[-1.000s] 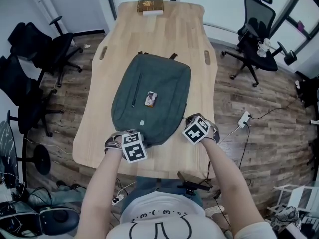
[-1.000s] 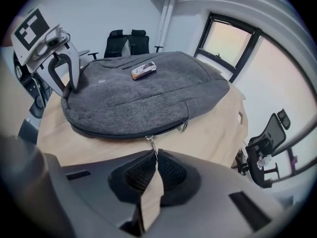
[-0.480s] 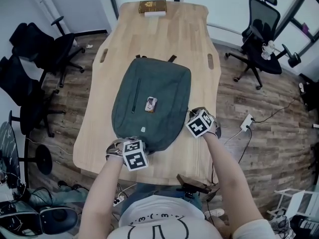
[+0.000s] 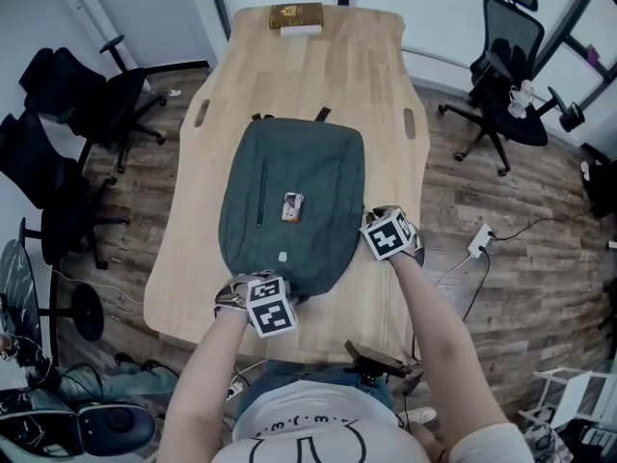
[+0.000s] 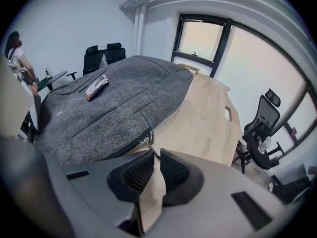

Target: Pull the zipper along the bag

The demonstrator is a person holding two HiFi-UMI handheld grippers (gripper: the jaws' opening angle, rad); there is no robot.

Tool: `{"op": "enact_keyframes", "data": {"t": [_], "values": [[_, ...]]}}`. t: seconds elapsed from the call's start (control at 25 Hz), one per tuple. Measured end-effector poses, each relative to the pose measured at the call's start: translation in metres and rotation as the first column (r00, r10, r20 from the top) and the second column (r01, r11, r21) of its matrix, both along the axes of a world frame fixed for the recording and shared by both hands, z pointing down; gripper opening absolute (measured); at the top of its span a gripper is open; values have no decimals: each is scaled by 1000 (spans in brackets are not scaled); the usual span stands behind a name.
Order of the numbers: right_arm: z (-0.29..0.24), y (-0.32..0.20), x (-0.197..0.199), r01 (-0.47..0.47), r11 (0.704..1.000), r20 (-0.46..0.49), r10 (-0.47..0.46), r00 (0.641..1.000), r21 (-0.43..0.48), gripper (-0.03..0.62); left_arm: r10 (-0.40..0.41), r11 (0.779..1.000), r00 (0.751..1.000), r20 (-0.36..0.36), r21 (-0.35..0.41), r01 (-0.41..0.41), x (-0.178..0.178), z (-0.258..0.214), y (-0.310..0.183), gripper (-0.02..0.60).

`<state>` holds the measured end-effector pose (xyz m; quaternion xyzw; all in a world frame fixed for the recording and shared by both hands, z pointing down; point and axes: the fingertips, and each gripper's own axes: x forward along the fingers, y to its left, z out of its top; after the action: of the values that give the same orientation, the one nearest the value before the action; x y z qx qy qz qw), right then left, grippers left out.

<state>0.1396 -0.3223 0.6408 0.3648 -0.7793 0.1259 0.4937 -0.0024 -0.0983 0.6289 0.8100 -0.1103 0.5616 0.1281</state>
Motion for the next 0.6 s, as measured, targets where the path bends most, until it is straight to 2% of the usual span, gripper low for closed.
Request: {"op": "enact_keyframes", "data": {"t": [0.24, 0.32, 0.6], "values": [[-3, 0, 3, 27, 999, 14, -28, 1000, 46, 93, -18, 1000, 1000, 10, 25, 18, 0, 4, -2, 77], [-11, 6, 4, 15, 999, 50, -17, 999, 44, 159, -22, 1000, 1000, 14, 19, 22, 0, 5, -2, 78], [-58, 31, 7, -44, 994, 116, 32, 993, 104, 167, -5, 1000, 1000, 18, -17, 5, 1, 10, -3, 81]]}}
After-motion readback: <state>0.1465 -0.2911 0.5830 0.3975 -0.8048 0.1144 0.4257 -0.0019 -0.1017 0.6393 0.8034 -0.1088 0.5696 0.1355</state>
